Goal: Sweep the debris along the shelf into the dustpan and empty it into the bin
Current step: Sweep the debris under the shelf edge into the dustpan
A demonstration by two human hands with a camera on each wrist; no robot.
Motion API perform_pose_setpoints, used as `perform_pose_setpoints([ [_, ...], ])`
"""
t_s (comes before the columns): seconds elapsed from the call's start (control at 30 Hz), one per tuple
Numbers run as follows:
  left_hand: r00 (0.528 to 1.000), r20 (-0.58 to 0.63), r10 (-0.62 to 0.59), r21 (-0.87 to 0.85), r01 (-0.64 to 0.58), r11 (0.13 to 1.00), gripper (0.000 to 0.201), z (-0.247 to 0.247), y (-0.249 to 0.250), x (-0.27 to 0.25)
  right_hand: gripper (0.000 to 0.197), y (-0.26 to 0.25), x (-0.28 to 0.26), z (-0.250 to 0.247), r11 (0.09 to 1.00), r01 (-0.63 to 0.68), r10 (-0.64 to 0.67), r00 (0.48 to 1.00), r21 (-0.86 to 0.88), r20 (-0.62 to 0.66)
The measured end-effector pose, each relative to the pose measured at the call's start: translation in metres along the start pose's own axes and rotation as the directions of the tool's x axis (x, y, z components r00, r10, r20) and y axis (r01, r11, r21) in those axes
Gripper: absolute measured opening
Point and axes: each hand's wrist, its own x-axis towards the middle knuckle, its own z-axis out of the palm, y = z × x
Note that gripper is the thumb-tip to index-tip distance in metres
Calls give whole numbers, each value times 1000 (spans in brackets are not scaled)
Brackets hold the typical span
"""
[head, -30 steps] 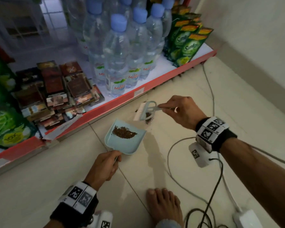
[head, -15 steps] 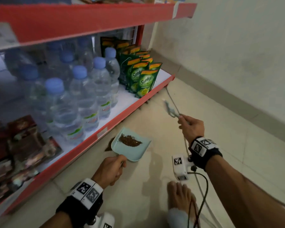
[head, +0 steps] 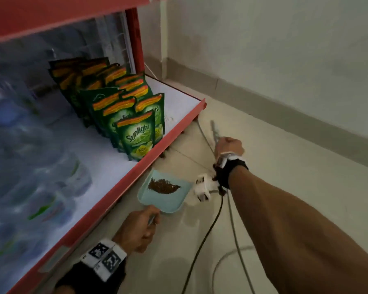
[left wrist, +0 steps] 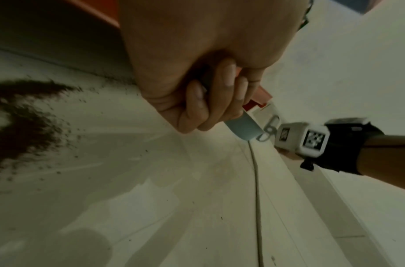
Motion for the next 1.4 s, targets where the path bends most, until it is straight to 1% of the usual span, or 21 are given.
perform_pose_setpoints([
  [0.03, 1000, 6, -27, -27, 27, 999, 28, 5, 2, 8, 29, -7, 9, 13, 996, 78, -77, 997, 33, -24],
  [0.07, 999, 11, -49, -49, 50, 998, 29, 10, 3, 16, 27, -13, 16, 25, 982, 191, -190, 982, 6, -13],
  [0.13, 998, 11, -64, -61, 65, 996, 31, 15, 7, 32, 26, -22, 30, 46, 921, 378, -374, 926, -92, 58],
  [0.23, 997, -18, -73, -103, 70, 992, 31, 15, 9, 50, 29, -27, 54, 63, 824, 536, -521, 844, -183, 123],
  [0.33, 995, -35, -91, -123, 86, 989, 30, 12, 3, 54, 31, -27, 72, 77, 767, 594, -576, 804, -243, 146],
  [0.4, 993, -37, -110, -101, 106, 989, 29, 11, 2, 56, 33, -25, 83, 82, 750, 595, -573, 803, -289, 166],
  [0.43, 992, -38, -117, -89, 113, 990, 30, 10, 2, 57, 33, -24, 88, 84, 743, 592, -563, 805, -313, 188],
  [0.5, 992, -28, -121, -68, 119, 991, 31, 9, 8, 57, 33, -26, 95, 87, 701, 622, -561, 783, -349, 268],
  [0.6, 992, -12, -122, -69, 121, 990, 31, 7, 18, 57, 34, -36, 96, 86, 602, 711, -588, 703, -364, 401],
  [0.73, 996, 14, -85, -95, 86, 992, 27, 7, 21, 66, 32, -39, 87, 81, 566, 778, -638, 623, -272, 453],
  [0.87, 999, 29, -27, -114, 30, 993, 26, 12, 7, 78, 29, -20, 55, 64, 473, 873, -722, 461, -118, 516],
  [0.93, 998, 54, -14, -123, 21, 992, 27, 12, 0, 79, 27, -10, 38, 55, 427, 900, -769, 413, -90, 488],
  [0.97, 998, 63, -9, -121, 17, 992, 28, 11, -3, 79, 26, -6, 35, 52, 417, 904, -787, 414, -99, 457],
  [1.0, 998, 68, -5, -115, 13, 993, 29, 10, -5, 79, 26, -4, 35, 50, 419, 900, -798, 429, -122, 422],
  [1.1, 997, 76, 5, -95, 2, 996, 29, 5, -11, 79, 28, -8, 50, 49, 472, 846, -775, 532, -248, 341],
  [1.17, 997, 75, -3, -100, 11, 995, 29, 2, -14, 77, 30, -14, 67, 53, 507, 788, -709, 612, -350, 351],
  [1.2, 997, 71, -11, -106, 18, 994, 28, -1, -16, 76, 31, -18, 74, 54, 511, 764, -670, 641, -395, 374],
  [1.23, 998, 67, -18, -112, 26, 993, 28, -3, -17, 75, 33, -21, 78, 56, 501, 753, -636, 654, -426, 409],
  [1.3, 998, 60, -24, -110, 30, 993, 29, -7, -21, 72, 35, -23, 74, 56, 455, 775, -611, 630, -438, 479],
  [1.33, 998, 56, -22, -102, 28, 994, 30, -9, -23, 70, 35, -24, 69, 56, 433, 796, -615, 603, -422, 508],
  [1.4, 999, 47, -25, -94, 30, 995, 30, -12, -27, 65, 35, -22, 49, 56, 397, 849, -640, 528, -348, 558],
])
